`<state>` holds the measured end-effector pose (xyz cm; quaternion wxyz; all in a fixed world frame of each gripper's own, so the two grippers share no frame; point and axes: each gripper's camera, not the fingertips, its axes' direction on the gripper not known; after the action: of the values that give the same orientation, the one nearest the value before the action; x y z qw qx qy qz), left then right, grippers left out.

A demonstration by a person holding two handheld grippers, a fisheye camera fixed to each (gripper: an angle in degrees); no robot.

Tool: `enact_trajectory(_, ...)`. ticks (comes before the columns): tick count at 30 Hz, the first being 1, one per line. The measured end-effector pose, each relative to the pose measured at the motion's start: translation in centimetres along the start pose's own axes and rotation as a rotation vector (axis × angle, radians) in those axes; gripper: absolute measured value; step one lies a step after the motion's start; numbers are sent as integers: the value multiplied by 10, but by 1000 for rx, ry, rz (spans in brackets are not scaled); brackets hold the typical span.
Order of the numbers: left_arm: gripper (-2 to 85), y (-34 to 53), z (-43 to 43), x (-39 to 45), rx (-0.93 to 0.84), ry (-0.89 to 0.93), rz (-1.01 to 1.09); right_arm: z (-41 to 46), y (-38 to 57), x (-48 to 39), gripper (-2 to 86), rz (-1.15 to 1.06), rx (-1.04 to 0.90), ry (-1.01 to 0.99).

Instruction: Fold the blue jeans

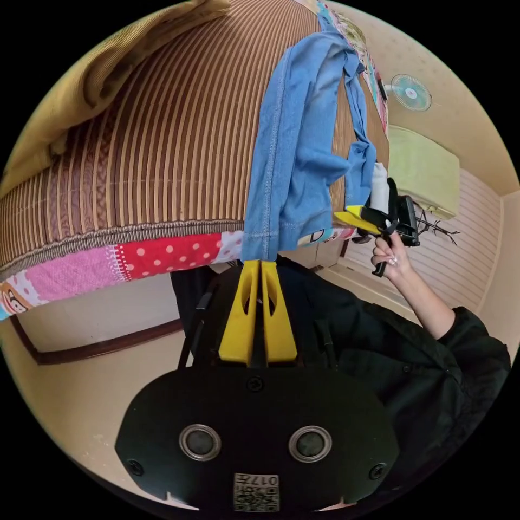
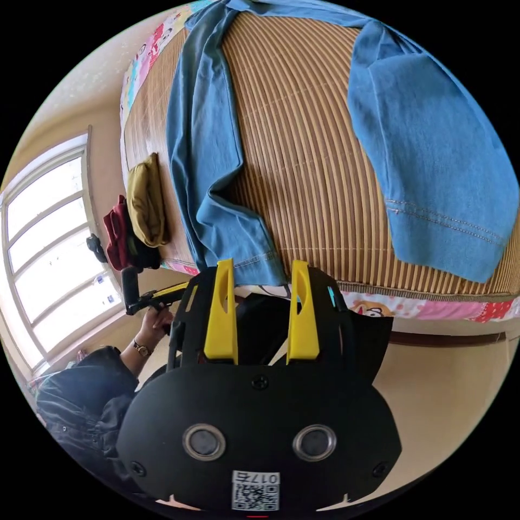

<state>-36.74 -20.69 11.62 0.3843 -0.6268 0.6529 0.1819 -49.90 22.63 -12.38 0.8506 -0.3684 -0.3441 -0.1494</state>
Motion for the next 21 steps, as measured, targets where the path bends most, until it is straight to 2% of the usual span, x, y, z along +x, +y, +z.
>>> enact_trajectory(3,113,-1,-24,-5,83,-19,-15,15,-5,-10,101,10,-24,138)
enact_trajectory(5,128,-15,-17,-10,49,10,-18,17,-4,-12,58,31,-27,233)
enact_trajectory(9,32,-31,26,-13,-203,-7,-34,34,21,-19,31,-95,-207,198)
enact_trajectory(12,20,2,13,8,-224,184,211,45,67,-34,28,-330,-286,288)
enact_trajectory(15,20,43,4,-26,-224,-65,69,64,99,-21,31,-408,-473,464)
enact_trajectory(17,26,64,-1,-61,-182,-54,-93,61,105,3,48,-327,-503,495)
enact_trajectory(19,55,91,-9,-101,-135,-37,-294,36,103,33,78,-201,-403,439)
enact_trajectory(21,92,108,-26,-109,-26,-48,-395,-15,97,86,94,49,-202,280)
